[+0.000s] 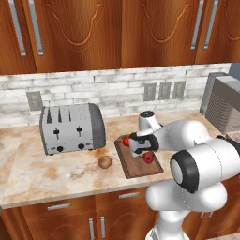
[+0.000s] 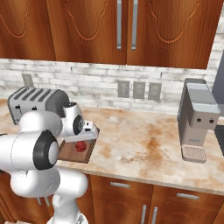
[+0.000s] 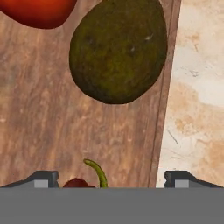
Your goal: Place the avocado, onion, tomato, and bell pepper on the cutting board.
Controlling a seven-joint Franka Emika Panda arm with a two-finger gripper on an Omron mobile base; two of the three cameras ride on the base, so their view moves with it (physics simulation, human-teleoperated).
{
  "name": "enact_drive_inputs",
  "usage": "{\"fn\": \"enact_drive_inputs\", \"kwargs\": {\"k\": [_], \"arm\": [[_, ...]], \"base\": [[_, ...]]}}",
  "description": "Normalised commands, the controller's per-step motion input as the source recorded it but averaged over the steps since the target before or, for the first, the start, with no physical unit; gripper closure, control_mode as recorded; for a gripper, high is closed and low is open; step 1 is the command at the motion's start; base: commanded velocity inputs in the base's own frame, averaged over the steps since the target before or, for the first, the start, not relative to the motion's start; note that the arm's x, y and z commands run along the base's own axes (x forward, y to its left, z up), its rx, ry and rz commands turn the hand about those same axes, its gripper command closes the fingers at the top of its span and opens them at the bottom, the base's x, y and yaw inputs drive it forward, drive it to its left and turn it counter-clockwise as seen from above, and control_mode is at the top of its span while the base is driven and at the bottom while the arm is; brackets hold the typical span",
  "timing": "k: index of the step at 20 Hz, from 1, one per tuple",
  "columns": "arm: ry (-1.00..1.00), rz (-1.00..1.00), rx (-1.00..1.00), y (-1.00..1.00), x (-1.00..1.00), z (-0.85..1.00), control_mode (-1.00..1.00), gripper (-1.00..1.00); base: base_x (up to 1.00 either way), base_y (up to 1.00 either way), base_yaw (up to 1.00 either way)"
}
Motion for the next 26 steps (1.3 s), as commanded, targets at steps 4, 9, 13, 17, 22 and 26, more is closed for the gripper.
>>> {"fn": "enact_drive_inputs", "kwargs": {"k": [4, 9, 13, 17, 22, 26], "arm": [[0.0, 0.0, 0.0, 0.0, -0.24, 0.35, -1.0, -1.0], [-0.04, 0.0, 0.0, 0.09, -0.25, 0.5, -1.0, -1.0], [-0.03, 0.0, 0.0, 0.19, -0.26, 0.41, -1.0, -1.0], [0.0, 0.0, 0.0, 0.26, -0.25, 0.36, -1.0, -1.0], [0.0, 0.0, 0.0, 0.33, -0.25, 0.33, -1.0, -1.0], [0.0, 0.0, 0.0, 0.35, -0.22, 0.26, -1.0, -1.0]], "base": [[0.0, 0.0, 0.0], [0.0, 0.0, 0.0], [0.0, 0.0, 0.0], [0.0, 0.0, 0.0], [0.0, 0.0, 0.0], [0.0, 0.0, 0.0]]}}
